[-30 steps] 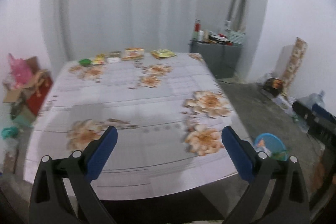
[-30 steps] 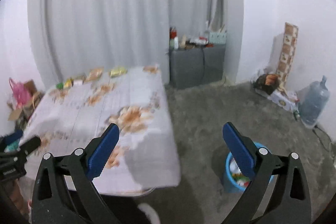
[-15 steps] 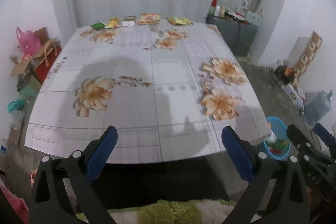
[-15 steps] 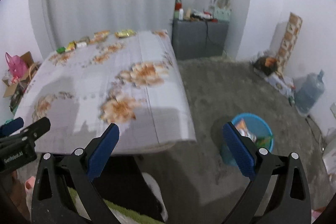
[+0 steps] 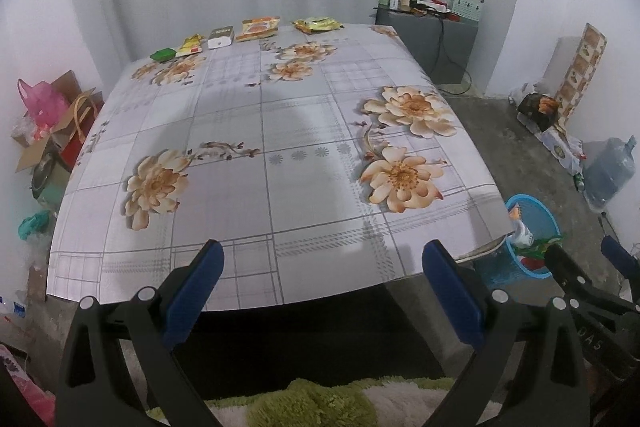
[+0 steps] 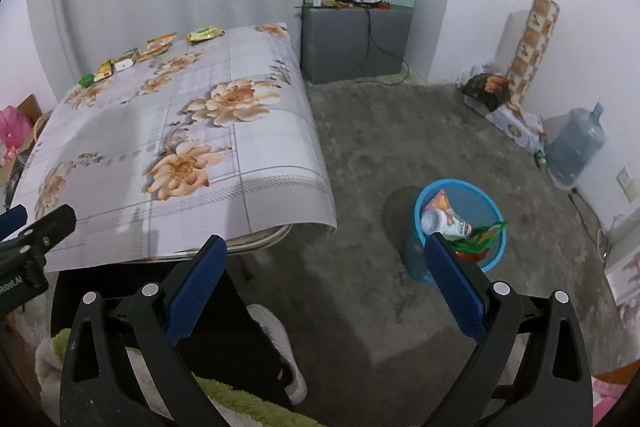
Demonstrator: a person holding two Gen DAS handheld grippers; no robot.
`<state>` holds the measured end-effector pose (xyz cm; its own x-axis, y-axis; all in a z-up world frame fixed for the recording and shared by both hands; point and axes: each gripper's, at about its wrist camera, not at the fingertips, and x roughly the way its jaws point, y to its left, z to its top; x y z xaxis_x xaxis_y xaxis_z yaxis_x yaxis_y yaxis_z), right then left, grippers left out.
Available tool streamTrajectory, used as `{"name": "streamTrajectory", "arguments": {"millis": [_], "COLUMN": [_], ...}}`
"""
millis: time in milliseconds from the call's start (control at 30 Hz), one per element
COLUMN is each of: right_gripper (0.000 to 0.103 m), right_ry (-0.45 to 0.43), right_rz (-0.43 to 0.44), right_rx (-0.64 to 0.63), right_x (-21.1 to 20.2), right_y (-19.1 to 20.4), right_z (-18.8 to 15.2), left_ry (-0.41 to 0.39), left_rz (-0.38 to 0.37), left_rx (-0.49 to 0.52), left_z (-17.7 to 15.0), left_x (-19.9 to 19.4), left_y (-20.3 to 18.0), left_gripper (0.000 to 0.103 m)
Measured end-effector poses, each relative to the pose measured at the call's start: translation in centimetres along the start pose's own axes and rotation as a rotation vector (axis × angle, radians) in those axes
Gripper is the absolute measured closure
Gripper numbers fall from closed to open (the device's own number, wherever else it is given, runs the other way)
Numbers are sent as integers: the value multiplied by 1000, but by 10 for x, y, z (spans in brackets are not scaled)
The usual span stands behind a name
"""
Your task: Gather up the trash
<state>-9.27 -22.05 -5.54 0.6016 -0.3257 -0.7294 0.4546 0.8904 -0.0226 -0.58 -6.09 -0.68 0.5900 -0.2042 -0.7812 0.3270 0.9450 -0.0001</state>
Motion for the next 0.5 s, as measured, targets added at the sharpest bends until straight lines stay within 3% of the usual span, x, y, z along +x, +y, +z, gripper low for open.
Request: {"name": "streamTrajectory", "arguments": {"millis": [500], "right_gripper": [8], "right_ry": [11], "right_rz": [-38], "right_rx": [66], "right_x": [7], "right_y": [-25], "right_z": [1], "left_ry": [13], "left_rz": [39], "left_rx": [-4], "left_z": [2], "left_x": [5], "left_y": [-3], "left_gripper": [6]}}
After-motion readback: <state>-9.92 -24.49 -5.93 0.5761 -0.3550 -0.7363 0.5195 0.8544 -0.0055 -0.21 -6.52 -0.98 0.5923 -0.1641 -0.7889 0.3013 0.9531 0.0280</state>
